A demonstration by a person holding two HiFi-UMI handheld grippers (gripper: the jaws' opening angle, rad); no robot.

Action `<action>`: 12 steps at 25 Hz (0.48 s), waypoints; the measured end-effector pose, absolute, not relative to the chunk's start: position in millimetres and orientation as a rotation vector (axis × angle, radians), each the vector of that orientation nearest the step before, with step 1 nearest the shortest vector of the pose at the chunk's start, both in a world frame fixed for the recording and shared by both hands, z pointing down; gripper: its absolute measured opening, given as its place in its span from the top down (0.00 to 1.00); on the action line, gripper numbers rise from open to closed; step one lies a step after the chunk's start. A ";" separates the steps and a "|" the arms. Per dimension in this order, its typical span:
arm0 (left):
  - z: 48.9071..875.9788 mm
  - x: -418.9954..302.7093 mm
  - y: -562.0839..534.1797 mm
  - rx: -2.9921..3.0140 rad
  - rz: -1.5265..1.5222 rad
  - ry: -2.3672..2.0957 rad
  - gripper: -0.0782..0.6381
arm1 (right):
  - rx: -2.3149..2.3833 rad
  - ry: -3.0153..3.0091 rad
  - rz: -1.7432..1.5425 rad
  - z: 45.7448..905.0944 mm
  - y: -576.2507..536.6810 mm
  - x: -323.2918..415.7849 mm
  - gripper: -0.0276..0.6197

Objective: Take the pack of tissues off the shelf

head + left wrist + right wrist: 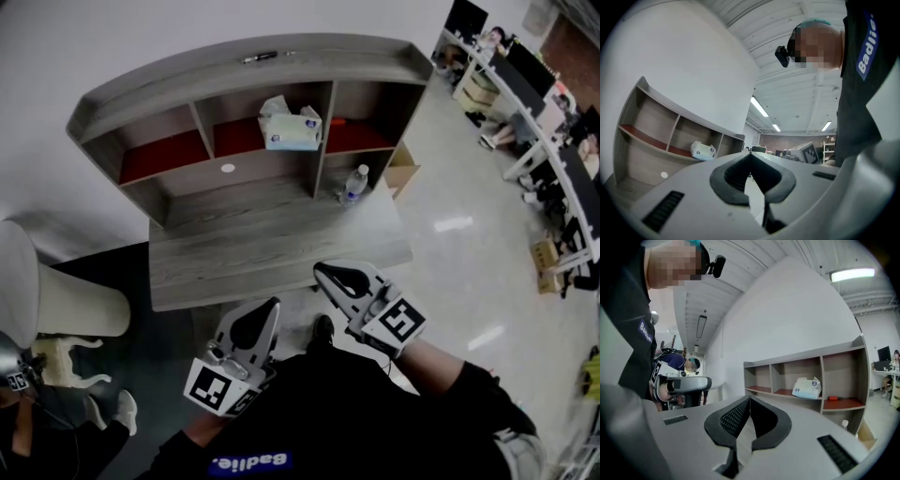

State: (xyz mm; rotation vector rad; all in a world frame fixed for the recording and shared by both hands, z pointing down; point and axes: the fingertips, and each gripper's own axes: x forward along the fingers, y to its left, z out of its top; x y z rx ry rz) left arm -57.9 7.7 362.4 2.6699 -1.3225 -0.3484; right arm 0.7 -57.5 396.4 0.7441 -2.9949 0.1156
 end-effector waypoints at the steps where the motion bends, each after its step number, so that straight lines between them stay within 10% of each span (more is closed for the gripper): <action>1: 361.4 -55.2 -1.6 2.663 -0.352 -1.330 0.89 | 0.746 -2.989 0.114 397.9 -68.6 3.8 0.91; 12: 364.1 -21.0 -89.9 2.591 -0.340 -1.428 0.89 | 0.700 -2.938 0.079 418.6 -170.5 36.5 0.91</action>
